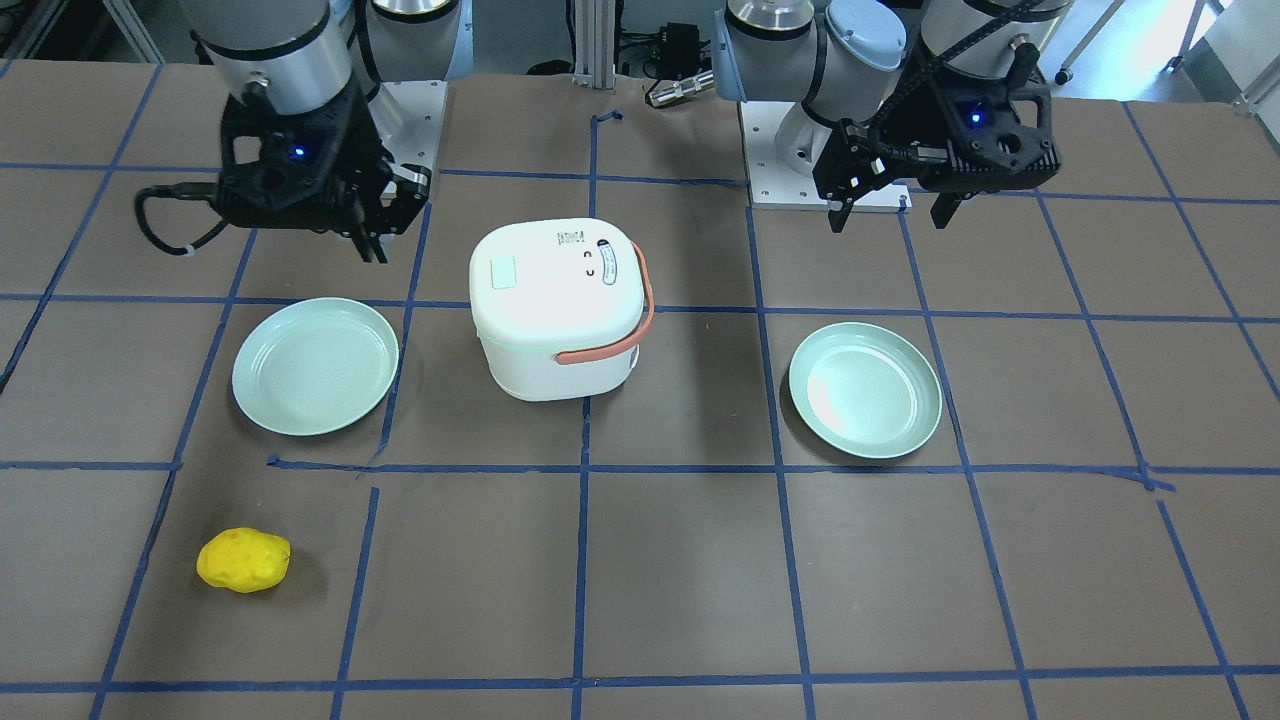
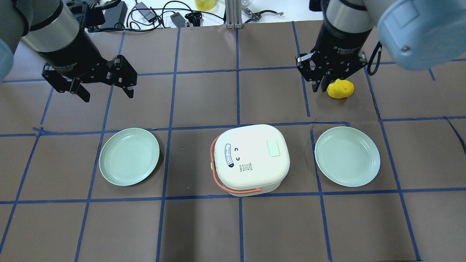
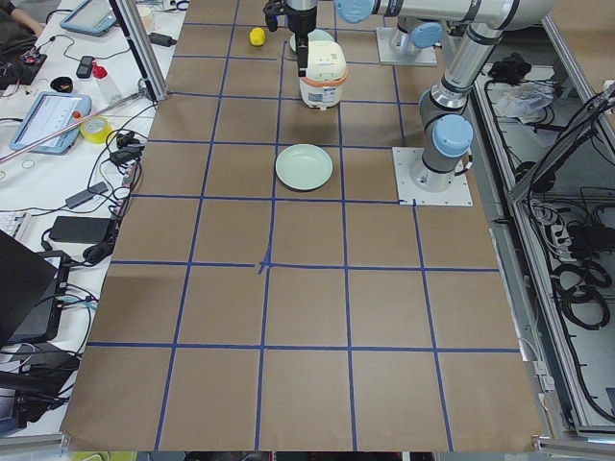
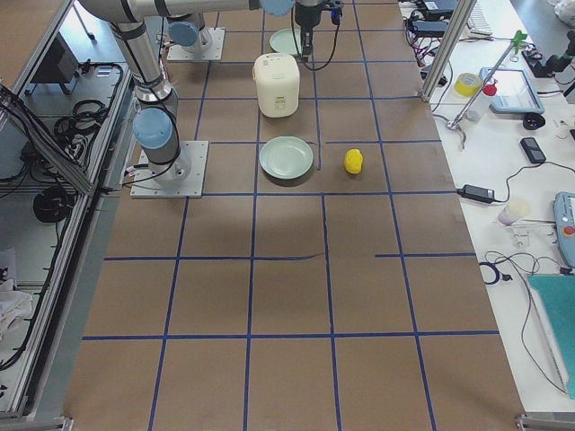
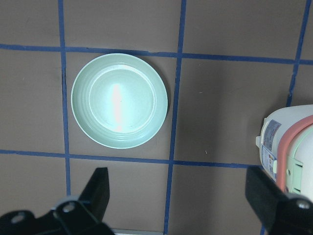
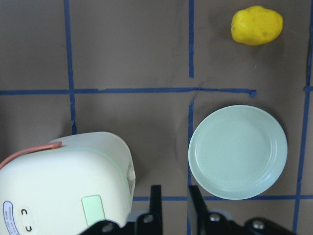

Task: Press rice cooker button
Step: 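Move the right gripper down toward the green button on the rice cooker lid, then press the green lid button down with the right gripper, then lift the right gripper away as the rice cooker lid pops open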

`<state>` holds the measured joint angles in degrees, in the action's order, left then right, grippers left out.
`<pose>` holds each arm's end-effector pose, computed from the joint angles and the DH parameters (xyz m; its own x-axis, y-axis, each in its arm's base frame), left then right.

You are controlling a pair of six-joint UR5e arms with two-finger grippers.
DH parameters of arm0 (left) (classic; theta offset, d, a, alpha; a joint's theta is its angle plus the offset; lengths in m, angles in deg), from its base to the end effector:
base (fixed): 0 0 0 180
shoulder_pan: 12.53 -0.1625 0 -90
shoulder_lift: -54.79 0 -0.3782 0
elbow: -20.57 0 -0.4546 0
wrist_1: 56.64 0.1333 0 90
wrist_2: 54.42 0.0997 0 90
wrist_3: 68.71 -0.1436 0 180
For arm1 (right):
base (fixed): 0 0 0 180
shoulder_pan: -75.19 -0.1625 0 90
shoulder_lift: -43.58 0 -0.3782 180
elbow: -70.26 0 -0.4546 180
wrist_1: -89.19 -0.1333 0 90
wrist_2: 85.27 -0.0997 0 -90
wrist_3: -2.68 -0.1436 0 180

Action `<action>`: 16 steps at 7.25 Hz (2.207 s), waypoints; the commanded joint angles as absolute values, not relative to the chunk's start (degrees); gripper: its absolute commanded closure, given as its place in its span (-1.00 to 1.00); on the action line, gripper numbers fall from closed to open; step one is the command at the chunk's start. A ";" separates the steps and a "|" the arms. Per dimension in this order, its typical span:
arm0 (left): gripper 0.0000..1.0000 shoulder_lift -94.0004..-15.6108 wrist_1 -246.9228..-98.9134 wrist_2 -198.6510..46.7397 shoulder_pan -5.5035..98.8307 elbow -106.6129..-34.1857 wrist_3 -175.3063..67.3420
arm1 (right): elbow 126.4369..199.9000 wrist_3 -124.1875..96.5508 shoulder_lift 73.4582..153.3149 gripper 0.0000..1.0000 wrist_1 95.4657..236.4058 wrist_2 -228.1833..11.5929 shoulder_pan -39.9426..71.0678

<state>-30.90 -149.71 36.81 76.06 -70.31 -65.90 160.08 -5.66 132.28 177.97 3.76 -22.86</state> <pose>-0.1172 -0.5290 0.4239 -0.9971 -0.0737 -0.0211 -0.0736 0.9973 -0.0073 0.2124 -0.5324 0.3842 -0.9999 0.0056 -0.0108 0.0052 0.9991 0.0429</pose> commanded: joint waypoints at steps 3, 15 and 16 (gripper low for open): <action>-1.00 -30.90 -149.71 36.81 76.06 -70.31 -65.90 | 170.78 -13.84 131.91 1.00 185.47 1.84 -30.18; -1.00 -30.90 -149.71 36.81 76.06 -70.31 -65.81 | 171.71 -14.19 131.38 -1.00 191.86 6.11 -32.73; -1.00 -30.90 -149.71 36.81 76.06 -70.31 -65.90 | 168.47 -14.11 131.21 -1.00 188.63 6.31 -31.95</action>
